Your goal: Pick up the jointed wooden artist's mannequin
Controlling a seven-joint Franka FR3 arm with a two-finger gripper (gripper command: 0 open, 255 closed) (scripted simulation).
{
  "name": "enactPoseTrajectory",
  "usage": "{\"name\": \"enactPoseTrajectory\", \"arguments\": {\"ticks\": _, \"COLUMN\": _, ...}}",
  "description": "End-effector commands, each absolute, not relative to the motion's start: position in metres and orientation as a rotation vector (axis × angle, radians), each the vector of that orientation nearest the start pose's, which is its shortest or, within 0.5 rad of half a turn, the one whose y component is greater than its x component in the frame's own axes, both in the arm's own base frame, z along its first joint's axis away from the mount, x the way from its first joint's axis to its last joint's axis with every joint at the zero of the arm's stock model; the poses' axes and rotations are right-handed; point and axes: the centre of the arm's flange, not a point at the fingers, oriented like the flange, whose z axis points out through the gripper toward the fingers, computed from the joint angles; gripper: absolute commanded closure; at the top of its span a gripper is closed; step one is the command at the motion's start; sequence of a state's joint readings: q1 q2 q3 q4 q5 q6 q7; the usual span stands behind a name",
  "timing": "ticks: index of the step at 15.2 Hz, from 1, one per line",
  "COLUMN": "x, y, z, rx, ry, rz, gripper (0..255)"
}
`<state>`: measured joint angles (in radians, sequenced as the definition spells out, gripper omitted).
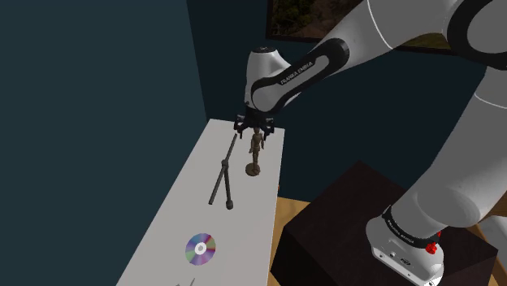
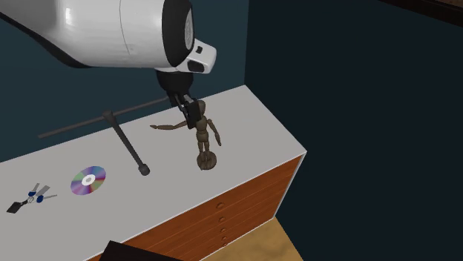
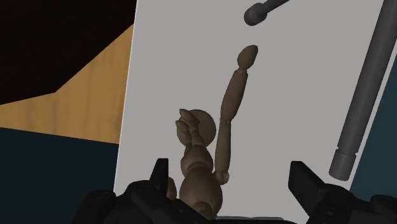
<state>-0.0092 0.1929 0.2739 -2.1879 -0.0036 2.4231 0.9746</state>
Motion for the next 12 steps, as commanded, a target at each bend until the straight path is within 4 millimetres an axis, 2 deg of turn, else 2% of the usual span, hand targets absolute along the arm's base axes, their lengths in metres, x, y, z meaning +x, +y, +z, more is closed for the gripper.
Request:
{"name": "enactPoseTrajectory", "arguments": {"ticks": 1, "x": 0.539, "y": 0.145, "z": 0.297, "rx": -2.878, "ry": 1.075, "rz": -0.019, "gripper": 0}}
{"name": "enactPoseTrajectory", "arguments": {"ticks": 4, "x": 0.539, "y": 0.145, "z": 0.278, "rx": -2.878, "ry": 1.075, "rz": -0.019, "gripper": 0}}
{"name": "enactPoseTrajectory", "arguments": {"ticks": 6, "x": 0.539, "y": 0.145, "z": 0.278, "rx": -2.878, "ry": 1.075, "rz": -0.018, "gripper": 0}}
{"name": "enactPoseTrajectory", "arguments": {"ticks": 7, "x": 0.54, "y": 0.145, "z": 0.278, "rx": -2.878, "ry": 1.075, "rz": -0.018, "gripper": 255}}
{"name": "enactPoseTrajectory", "arguments": {"ticks": 11, "x": 0.546, "y": 0.147, "z": 0.276, "rx": -2.878, "ry": 1.075, "rz": -0.018, "gripper": 255}}
{"name": "enactPoseTrajectory", "arguments": {"ticks": 12, "x": 0.542, "y": 0.147, "z": 0.277, "rx": -2.879, "ry": 1.075, "rz": -0.019, "gripper": 255}}
